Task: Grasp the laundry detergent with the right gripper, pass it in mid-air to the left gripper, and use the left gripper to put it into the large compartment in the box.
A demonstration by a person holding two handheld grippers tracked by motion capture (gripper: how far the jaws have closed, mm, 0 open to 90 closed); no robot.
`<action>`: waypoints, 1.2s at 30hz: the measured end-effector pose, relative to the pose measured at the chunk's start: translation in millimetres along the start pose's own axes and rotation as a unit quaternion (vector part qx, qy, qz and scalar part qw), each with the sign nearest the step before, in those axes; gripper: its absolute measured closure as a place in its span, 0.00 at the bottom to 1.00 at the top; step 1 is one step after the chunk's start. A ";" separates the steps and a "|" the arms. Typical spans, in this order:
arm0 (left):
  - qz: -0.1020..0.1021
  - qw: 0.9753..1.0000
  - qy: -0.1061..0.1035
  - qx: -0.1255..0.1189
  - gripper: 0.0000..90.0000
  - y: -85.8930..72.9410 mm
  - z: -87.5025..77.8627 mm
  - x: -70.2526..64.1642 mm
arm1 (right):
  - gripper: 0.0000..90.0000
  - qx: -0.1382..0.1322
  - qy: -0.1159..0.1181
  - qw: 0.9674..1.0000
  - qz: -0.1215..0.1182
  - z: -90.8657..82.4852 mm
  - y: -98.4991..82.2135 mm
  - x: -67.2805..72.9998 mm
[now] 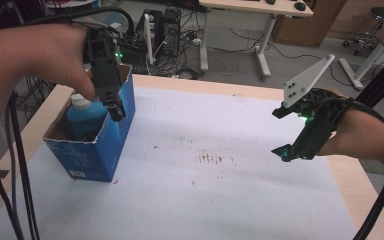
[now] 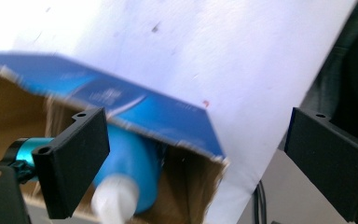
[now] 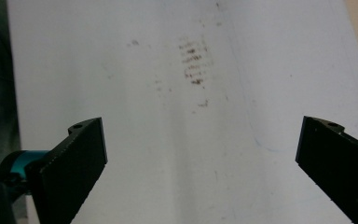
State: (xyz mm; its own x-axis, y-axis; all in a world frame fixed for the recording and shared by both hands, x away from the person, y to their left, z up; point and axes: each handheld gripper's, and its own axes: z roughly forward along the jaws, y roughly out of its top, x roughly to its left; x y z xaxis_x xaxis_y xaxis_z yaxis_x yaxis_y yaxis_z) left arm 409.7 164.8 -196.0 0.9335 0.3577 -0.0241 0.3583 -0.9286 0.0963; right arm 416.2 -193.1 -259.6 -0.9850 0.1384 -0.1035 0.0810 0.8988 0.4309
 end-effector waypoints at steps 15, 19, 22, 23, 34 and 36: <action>0.048 0.999 -0.004 0.013 0.02 31.1 4.6 -9.9 | 0.01 0.074 0.017 0.997 -0.009 22.4 -1.8 -21.9; 0.054 0.998 -0.003 0.015 0.02 33.8 5.5 -11.7 | 0.01 0.076 0.018 0.997 -0.009 24.2 2.0 -27.9; 0.061 0.998 -0.004 0.016 0.02 36.0 5.8 -13.1 | 0.01 0.077 0.019 0.997 -0.008 27.5 3.4 -30.1; 0.061 0.998 -0.004 0.015 0.02 36.4 5.8 -13.4 | 0.01 0.081 0.019 0.996 -0.008 29.2 3.4 -30.2; 0.073 0.997 -0.003 0.020 0.02 44.8 11.4 -13.4 | 0.01 0.089 0.013 0.996 -0.001 30.5 -1.0 -32.1; 0.075 0.997 -0.002 0.023 0.02 45.7 12.1 -13.1 | 0.01 0.091 0.013 0.996 0.003 31.2 -2.6 -33.4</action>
State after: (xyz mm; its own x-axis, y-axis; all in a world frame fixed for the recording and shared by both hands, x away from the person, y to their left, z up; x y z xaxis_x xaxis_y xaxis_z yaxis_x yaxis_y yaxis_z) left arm 414.0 116.4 -203.2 0.9768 0.2136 -0.0166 0.2142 -0.9753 0.0535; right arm 453.6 -187.1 -285.2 -0.9878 0.1351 -0.0771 0.1107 0.9587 0.2620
